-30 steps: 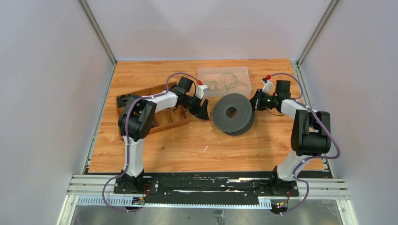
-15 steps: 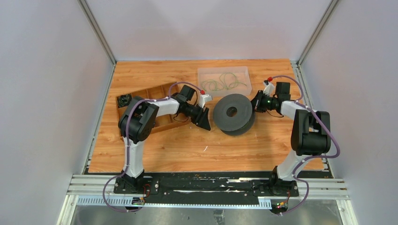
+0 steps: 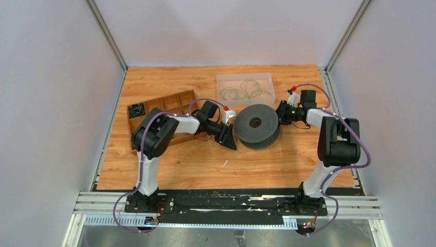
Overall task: Wrap the cables
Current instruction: Wrap the cable around the cable reel.
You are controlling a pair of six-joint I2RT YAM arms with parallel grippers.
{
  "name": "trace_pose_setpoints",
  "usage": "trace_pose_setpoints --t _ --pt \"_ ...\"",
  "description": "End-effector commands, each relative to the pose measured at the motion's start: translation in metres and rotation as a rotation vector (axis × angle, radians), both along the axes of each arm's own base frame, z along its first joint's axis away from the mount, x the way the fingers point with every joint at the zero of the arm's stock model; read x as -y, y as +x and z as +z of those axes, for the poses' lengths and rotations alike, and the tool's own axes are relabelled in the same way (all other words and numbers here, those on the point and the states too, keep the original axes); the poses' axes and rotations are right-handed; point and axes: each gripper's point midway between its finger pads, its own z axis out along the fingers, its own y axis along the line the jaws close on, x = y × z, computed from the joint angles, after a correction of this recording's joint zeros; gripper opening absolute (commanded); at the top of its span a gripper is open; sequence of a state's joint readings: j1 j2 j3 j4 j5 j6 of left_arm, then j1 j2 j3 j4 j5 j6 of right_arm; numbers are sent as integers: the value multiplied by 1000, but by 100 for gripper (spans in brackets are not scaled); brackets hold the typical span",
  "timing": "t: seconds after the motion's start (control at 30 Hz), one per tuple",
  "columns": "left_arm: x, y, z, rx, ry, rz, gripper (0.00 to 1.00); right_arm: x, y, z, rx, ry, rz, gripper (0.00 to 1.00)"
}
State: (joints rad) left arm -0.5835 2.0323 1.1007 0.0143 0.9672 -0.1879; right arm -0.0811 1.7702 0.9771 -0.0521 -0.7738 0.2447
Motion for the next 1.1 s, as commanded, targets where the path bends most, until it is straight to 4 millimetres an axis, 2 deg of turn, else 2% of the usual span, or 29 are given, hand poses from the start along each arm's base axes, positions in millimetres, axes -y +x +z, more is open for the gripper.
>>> trace_pose_setpoints --t 0.0,0.2,0.57,0.8,0.9,0.97,1.07 --pt "0 -10 -30 -56 79 63 50 31 -10 -40 -81 -193 -29 21" --pt "5 -14 -30 -75 64 82 51 39 -13 -44 -105 -245 -35 26" --pt "27 -14 -14 -103 -38 149 53 54 -22 -48 -132 -331 -55 37" --pt "41 -19 -4 -161 -130 212 55 46 -26 -50 -142 -286 -26 37" --pt "50 -17 21 -163 -293 257 56 44 -27 -51 -141 -279 -20 37" --pt "53 -19 29 -196 -361 273 56 44 -27 -51 -142 -275 -16 37" --pt "56 -22 23 -188 -332 270 56 44 -28 -51 -138 -275 -13 37"
